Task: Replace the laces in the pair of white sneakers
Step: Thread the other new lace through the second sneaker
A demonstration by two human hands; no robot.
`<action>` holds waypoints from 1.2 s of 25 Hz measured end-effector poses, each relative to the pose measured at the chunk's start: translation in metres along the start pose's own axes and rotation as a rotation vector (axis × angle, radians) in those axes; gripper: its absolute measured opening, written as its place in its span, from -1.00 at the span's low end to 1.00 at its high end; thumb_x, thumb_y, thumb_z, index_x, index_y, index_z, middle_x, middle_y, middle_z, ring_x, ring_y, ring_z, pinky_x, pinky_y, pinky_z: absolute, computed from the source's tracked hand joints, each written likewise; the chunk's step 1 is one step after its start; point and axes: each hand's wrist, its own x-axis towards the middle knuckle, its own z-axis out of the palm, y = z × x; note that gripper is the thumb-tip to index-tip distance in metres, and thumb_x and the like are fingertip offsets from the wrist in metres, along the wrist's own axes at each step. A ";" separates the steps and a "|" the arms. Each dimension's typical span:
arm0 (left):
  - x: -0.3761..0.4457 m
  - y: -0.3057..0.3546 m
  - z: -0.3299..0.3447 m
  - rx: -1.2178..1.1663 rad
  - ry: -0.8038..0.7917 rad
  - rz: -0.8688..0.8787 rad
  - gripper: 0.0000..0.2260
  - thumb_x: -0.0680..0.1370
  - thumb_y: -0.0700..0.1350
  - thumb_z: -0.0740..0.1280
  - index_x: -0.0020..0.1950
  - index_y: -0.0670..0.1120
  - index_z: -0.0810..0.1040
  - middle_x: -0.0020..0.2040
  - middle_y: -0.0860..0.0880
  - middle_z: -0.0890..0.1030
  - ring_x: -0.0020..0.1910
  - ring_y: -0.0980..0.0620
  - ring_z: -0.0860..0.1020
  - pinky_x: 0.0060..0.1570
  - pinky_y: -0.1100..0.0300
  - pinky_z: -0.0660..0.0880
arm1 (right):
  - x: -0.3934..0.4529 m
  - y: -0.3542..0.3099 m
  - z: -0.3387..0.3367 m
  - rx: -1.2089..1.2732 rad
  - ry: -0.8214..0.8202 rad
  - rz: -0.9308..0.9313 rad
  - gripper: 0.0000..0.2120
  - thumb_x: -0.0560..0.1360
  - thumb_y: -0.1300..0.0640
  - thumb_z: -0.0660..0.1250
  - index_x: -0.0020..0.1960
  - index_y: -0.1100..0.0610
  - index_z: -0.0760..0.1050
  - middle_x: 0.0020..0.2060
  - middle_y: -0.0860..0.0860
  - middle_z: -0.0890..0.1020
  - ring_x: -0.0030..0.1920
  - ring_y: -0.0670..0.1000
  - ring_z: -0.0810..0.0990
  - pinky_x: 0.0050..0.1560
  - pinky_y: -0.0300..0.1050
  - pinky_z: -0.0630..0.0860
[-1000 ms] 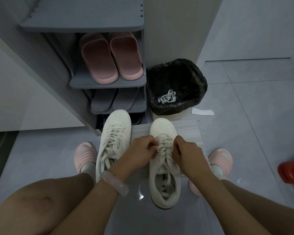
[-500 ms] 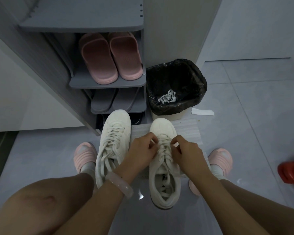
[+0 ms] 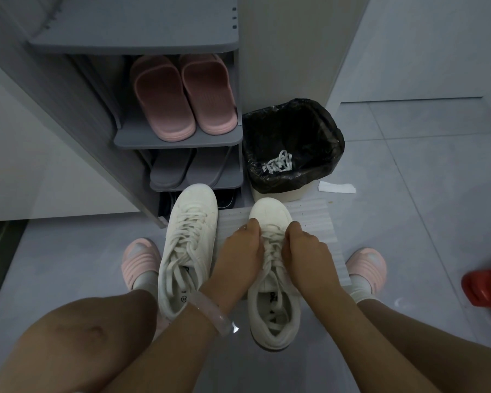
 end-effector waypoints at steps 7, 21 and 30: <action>0.003 -0.008 -0.003 -0.170 0.025 -0.008 -0.87 0.58 -0.17 0.19 0.01 -0.20 0.49 -0.06 -0.13 0.57 -0.06 -0.05 0.52 -0.06 0.15 0.40 | 0.008 0.011 -0.001 0.226 -0.015 0.109 -0.87 0.58 0.13 0.15 0.05 0.16 0.42 -0.11 0.09 0.62 -0.15 0.08 0.57 -0.20 -0.14 0.41; 0.007 0.003 0.006 0.009 0.007 -0.028 -0.85 0.60 -0.18 0.09 0.09 -0.21 0.37 0.05 -0.13 0.50 0.01 -0.06 0.49 -0.13 0.23 0.30 | 0.011 -0.003 0.005 0.024 -0.025 0.036 -0.94 0.57 0.20 0.10 -0.05 0.16 0.33 -0.14 0.06 0.47 -0.22 0.00 0.39 -0.24 -0.14 0.29; 0.009 -0.002 0.000 -0.114 -0.030 -0.045 -0.96 0.59 -0.19 0.11 -0.06 -0.10 0.28 -0.18 -0.03 0.44 -0.10 -0.10 0.51 -0.19 0.13 0.34 | 0.012 0.004 0.004 0.044 -0.057 0.001 -0.86 0.60 0.16 0.08 0.04 0.19 0.37 -0.09 0.08 0.53 -0.20 0.01 0.44 -0.21 -0.15 0.35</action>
